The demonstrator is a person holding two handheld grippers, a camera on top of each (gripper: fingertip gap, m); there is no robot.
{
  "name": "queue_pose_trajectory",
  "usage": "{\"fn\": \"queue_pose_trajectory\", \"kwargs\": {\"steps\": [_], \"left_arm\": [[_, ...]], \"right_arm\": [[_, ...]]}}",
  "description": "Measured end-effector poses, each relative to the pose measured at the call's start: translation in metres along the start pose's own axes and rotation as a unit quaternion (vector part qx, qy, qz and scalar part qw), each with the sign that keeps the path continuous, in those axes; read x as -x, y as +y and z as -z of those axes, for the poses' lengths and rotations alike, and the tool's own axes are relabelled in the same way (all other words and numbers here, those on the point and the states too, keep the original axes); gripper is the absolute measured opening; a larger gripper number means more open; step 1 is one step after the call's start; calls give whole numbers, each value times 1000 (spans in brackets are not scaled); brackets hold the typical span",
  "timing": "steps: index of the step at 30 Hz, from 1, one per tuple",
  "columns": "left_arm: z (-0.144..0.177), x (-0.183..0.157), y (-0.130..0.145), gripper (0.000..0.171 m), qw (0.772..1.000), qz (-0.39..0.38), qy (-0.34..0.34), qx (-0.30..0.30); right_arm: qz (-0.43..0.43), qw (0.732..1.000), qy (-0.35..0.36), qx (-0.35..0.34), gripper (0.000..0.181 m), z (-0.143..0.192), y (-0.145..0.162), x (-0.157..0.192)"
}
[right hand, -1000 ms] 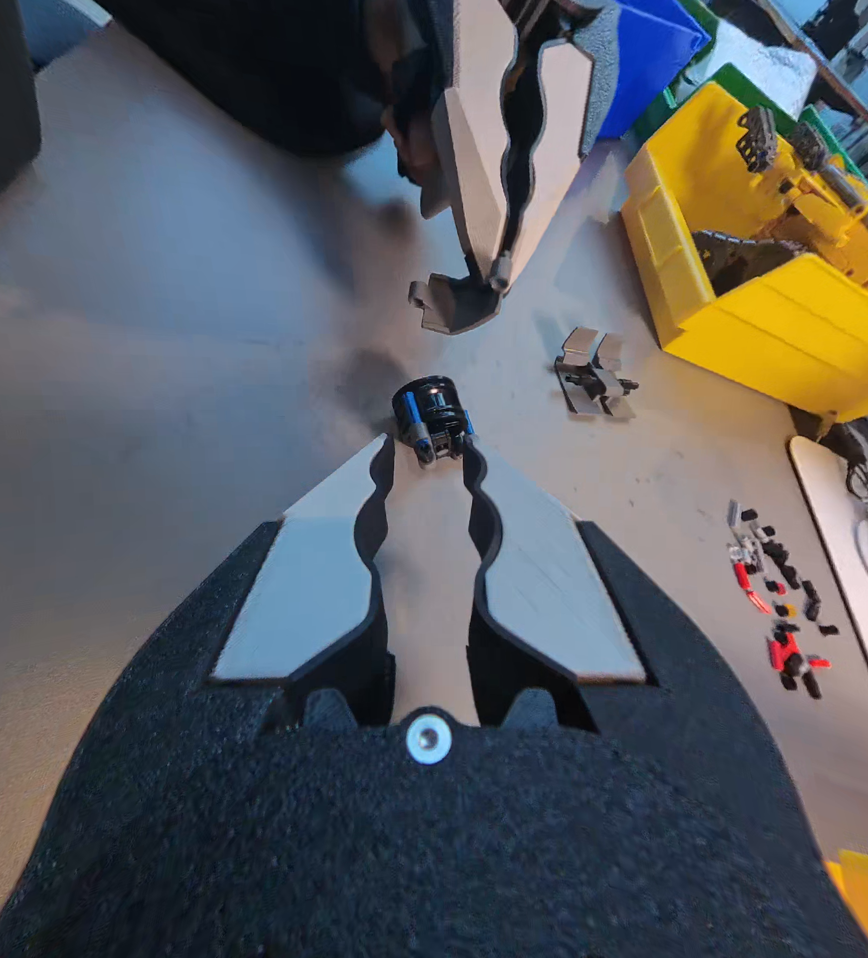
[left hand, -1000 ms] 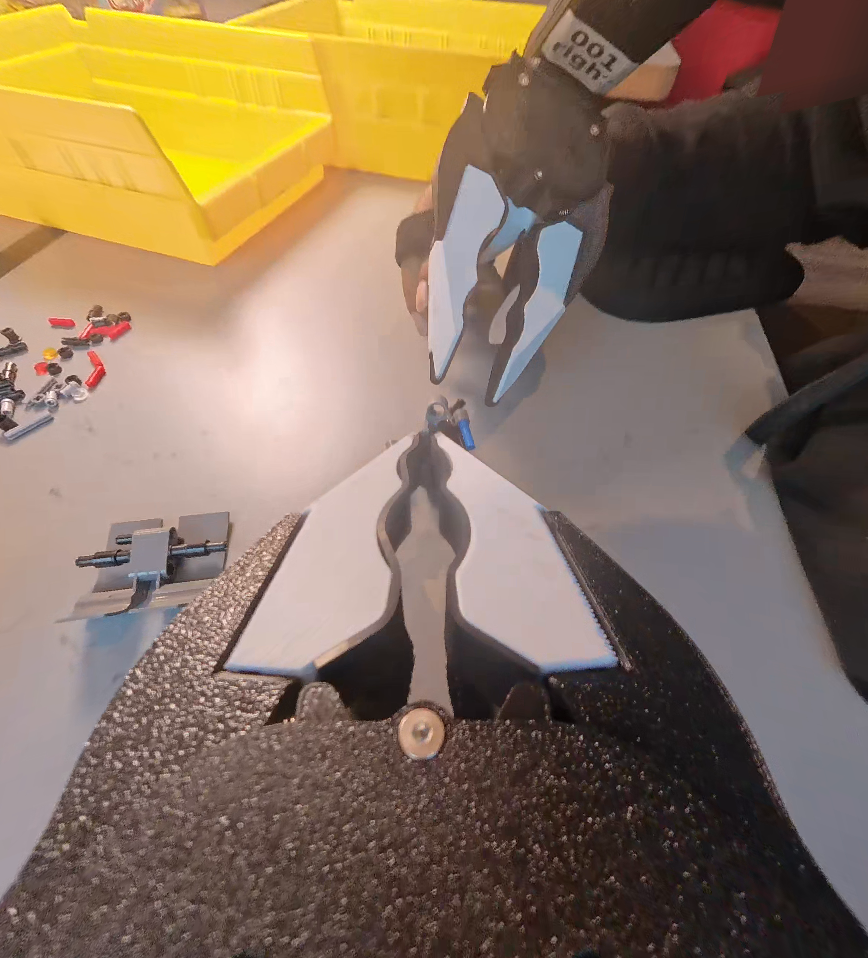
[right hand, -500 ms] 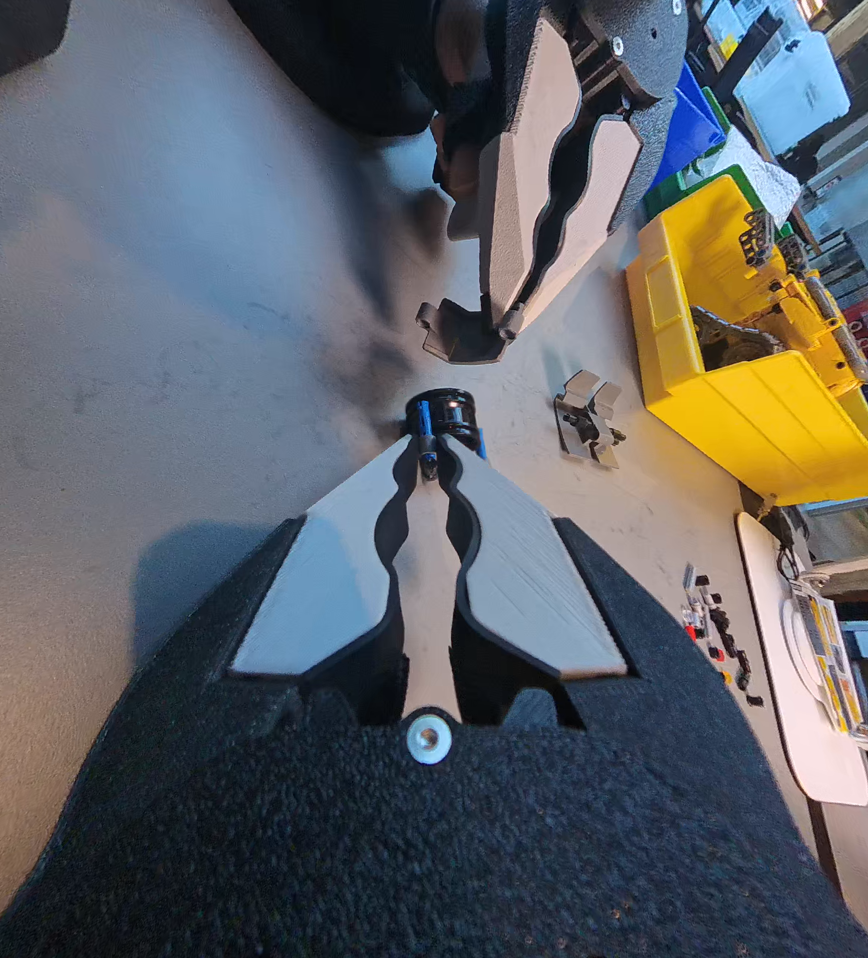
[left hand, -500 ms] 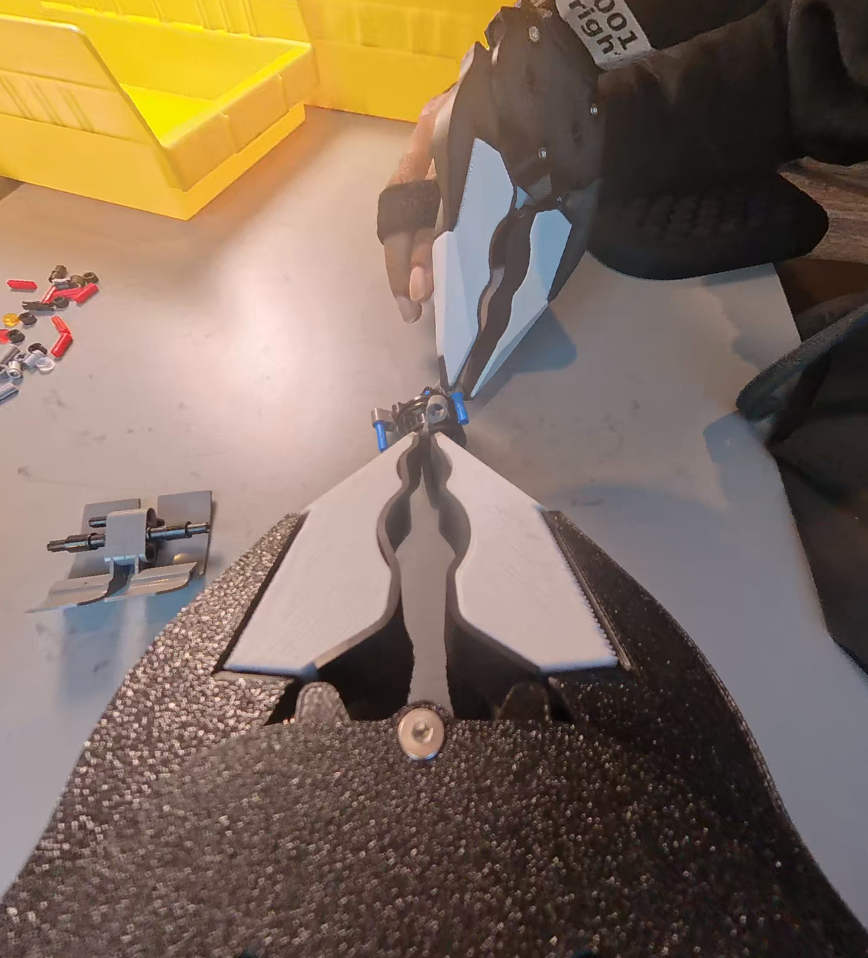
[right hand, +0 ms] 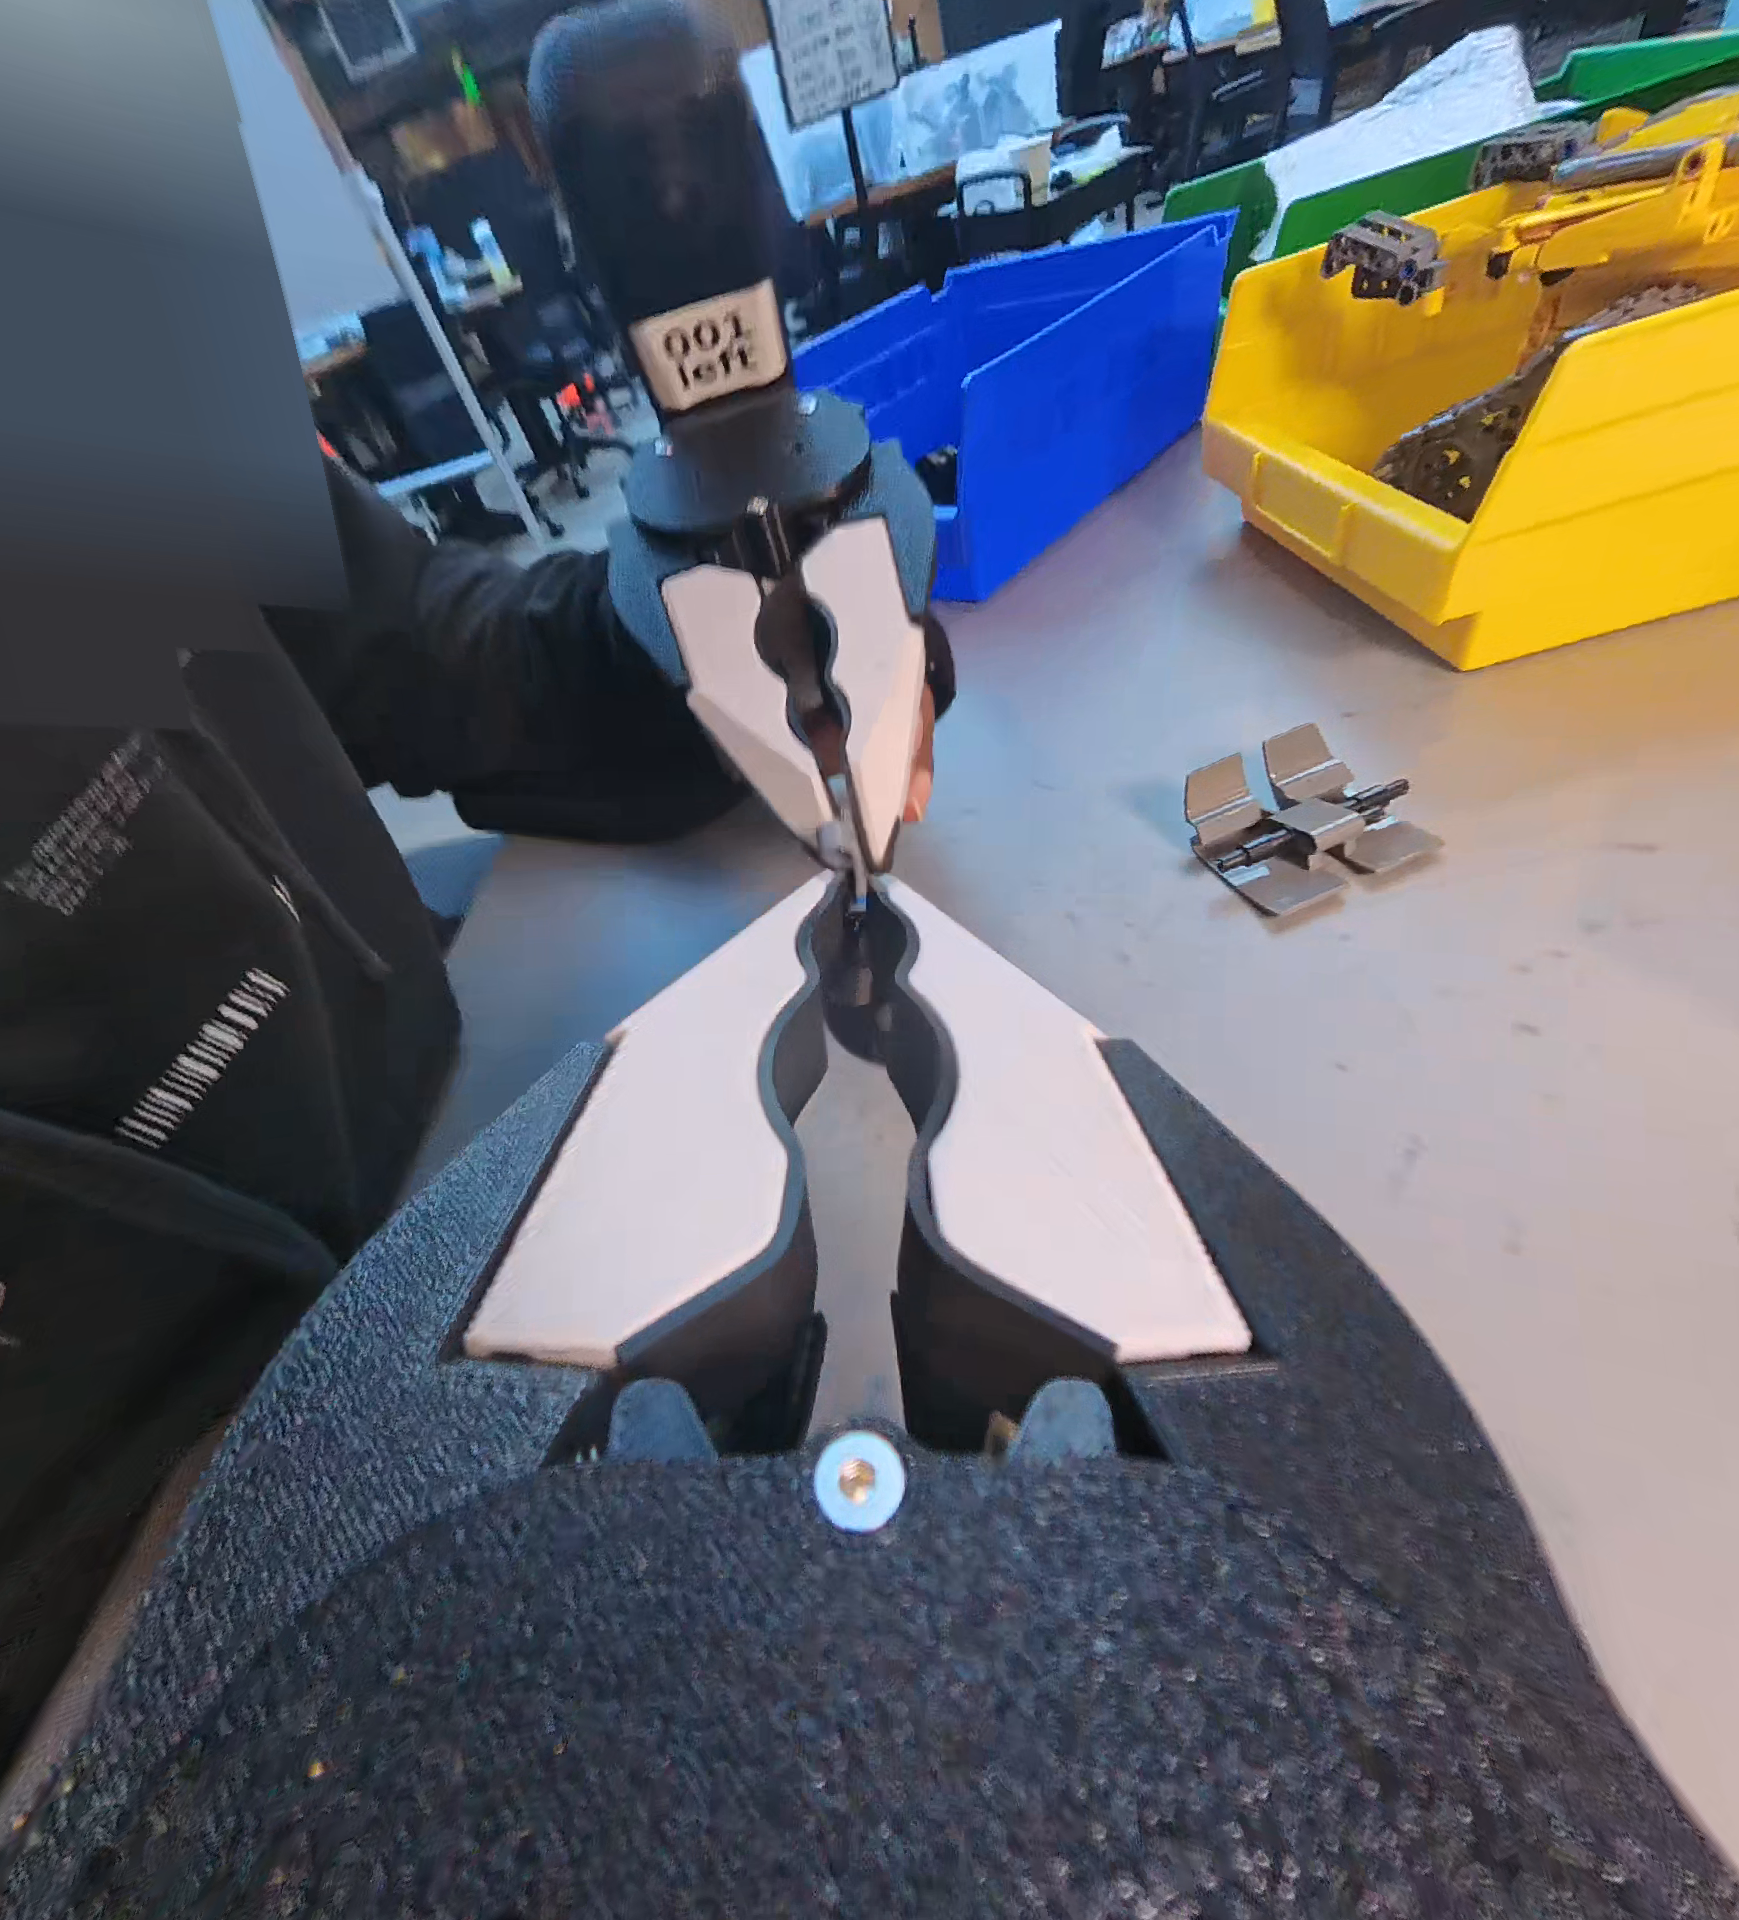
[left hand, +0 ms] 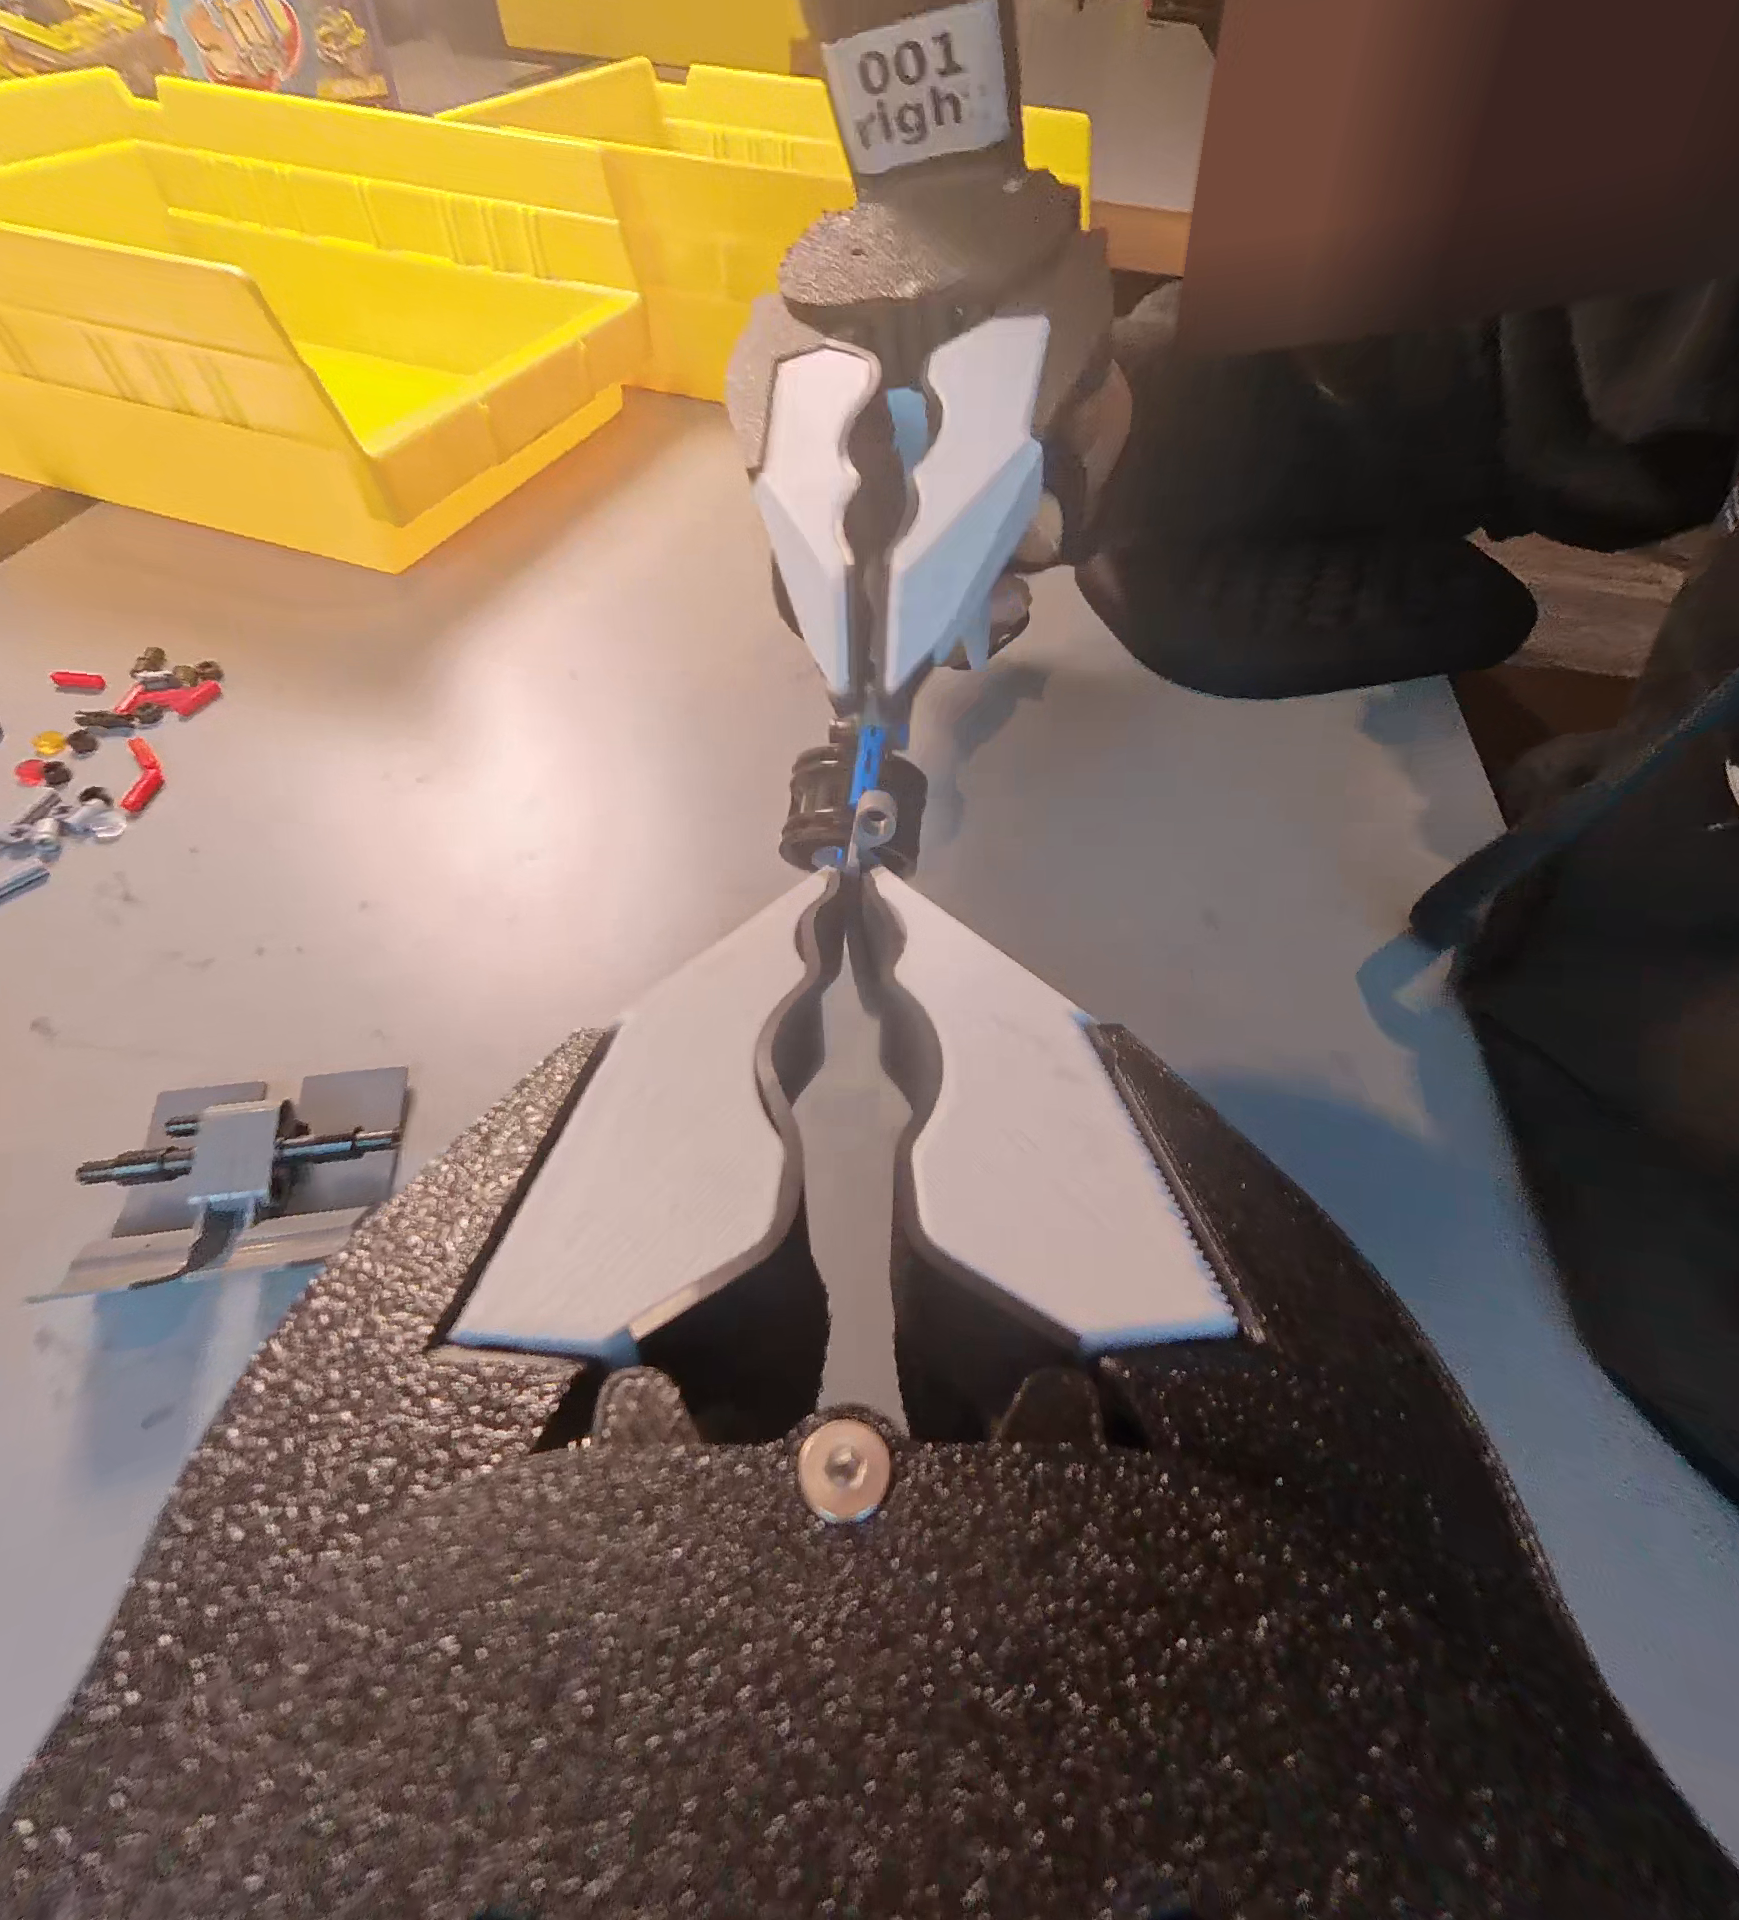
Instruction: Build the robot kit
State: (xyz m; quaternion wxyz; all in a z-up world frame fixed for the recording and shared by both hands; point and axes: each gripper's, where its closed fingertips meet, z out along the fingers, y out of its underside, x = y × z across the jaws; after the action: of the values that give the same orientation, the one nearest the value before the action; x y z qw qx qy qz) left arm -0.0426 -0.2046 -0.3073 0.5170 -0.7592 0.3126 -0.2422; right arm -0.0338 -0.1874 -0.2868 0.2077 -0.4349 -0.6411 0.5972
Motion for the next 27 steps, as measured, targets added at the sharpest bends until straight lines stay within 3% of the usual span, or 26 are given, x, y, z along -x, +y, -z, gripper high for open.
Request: {"fn": "queue_pose_trajectory", "kwargs": {"steps": [3,12,27], "left_arm": [[-6,-4,8,1,999,-18,-4,27],[0,10,18,1,998,-18,-32,60],[-19,18,36,1,991,-41,-58,110]], "right_arm": [[-31,999,6,12,3,-3,6,-1],[35,991,27,126,4,-5,48,-5],[186,964,88,166,19,22,56,3]]}}
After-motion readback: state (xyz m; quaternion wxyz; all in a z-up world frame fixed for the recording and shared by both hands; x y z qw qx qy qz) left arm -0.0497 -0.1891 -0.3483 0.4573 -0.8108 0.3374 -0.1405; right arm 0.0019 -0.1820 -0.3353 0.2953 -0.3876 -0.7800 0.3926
